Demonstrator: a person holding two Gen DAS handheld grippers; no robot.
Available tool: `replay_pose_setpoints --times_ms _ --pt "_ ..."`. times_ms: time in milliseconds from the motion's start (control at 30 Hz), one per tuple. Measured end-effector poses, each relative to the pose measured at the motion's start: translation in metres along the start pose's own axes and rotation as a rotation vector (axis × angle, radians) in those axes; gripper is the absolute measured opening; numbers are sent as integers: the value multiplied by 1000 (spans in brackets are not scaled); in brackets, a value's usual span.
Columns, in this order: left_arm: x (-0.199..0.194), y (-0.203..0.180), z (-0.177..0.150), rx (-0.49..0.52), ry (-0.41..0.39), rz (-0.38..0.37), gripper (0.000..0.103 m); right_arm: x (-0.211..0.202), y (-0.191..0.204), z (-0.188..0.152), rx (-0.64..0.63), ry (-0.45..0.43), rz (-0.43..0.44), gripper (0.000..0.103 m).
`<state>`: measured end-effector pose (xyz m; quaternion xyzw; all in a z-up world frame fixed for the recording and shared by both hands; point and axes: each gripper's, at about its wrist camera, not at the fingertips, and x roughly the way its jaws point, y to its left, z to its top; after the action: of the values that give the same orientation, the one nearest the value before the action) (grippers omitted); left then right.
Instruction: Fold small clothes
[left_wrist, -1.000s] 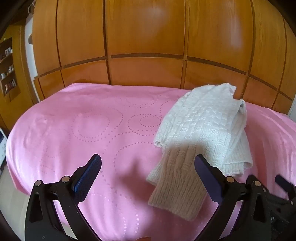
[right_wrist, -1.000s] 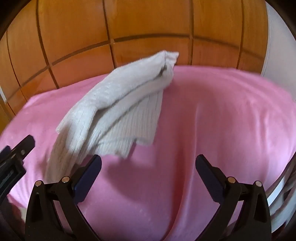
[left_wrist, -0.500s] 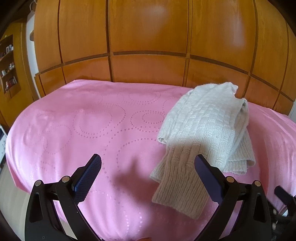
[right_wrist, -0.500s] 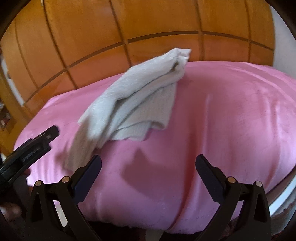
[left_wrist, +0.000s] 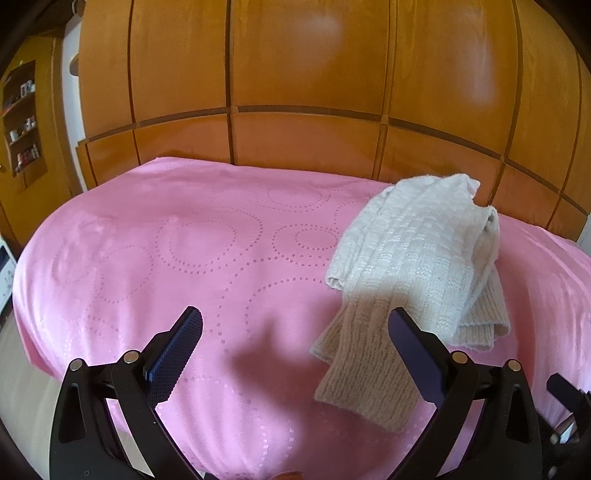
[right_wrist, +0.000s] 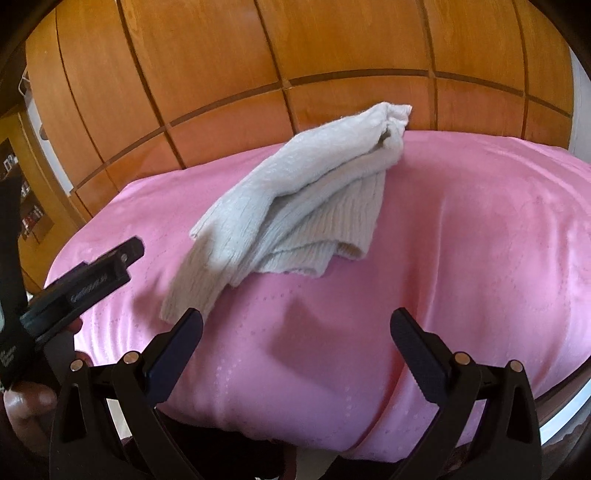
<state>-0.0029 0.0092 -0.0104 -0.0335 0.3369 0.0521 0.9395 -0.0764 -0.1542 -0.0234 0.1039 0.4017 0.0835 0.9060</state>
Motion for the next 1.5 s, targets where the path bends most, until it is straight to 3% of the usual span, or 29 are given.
replay_pose_setpoints --times_ms 333,667,733,900,1167,1333,1367,1400,1500 --pt "5 4 -1 -1 16 1 100 0 -16 15 44 -31 -44 101" --pt "14 6 0 -12 34 11 100 0 -14 40 -23 -105 -42 99" --pt "16 7 1 -13 37 12 100 2 -13 43 -30 -102 -28 93" --pt "23 13 -1 -32 64 -5 100 11 -9 55 -55 -82 9 58" --pt "31 44 -2 -109 84 -6 100 46 -2 79 -20 -57 74 53" --pt "32 56 -5 -122 96 10 100 93 6 92 27 47 175 51" --pt "34 57 -6 -122 107 7 100 109 10 93 40 104 201 47" --pt "35 58 -7 -122 114 4 100 120 13 92 51 137 218 31" --pt "36 58 -7 -111 130 -7 100 119 22 99 17 125 241 7"
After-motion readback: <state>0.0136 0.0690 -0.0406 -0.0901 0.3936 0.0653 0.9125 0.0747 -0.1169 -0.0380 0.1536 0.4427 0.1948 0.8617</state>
